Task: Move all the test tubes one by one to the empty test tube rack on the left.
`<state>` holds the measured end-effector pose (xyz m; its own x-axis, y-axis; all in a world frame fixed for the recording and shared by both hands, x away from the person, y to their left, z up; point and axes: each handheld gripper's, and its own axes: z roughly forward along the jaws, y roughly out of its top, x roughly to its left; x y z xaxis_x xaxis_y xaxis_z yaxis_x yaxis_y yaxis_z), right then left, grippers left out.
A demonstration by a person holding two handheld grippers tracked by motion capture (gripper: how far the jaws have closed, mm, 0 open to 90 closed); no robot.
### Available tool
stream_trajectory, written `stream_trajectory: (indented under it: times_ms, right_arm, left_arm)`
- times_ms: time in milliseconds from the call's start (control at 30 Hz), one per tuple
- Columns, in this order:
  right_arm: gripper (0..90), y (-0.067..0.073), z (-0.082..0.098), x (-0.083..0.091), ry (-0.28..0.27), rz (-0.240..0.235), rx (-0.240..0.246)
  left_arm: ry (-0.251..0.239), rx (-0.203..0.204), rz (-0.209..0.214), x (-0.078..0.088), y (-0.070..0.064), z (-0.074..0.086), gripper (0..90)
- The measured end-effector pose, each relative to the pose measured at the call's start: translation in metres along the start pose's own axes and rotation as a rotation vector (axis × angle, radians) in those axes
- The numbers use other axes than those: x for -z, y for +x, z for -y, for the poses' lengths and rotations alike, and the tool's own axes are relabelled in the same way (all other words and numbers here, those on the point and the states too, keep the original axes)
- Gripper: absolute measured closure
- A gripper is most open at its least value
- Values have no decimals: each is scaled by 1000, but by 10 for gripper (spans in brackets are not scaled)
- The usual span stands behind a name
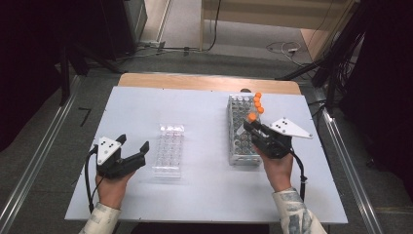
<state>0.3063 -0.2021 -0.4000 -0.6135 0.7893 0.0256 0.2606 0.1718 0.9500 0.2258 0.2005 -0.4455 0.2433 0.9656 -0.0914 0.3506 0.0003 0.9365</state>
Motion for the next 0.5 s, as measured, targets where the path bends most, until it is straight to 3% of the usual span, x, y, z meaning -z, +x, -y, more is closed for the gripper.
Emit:
stream_trajectory:
  times_ms: [133, 333, 500]
  right_arm:
    - [723, 20, 1, -9, 11, -55, 28]
    - [723, 40, 2, -18, 30, -112, 53]
    - [723, 65, 14, -38, 91, -157, 89]
  left_arm:
    - [-9, -19, 54, -1, -16, -12, 201]
    - [-14, -44, 90, -5, -29, -22, 200]
    - [-12, -75, 139, -16, -48, -28, 204]
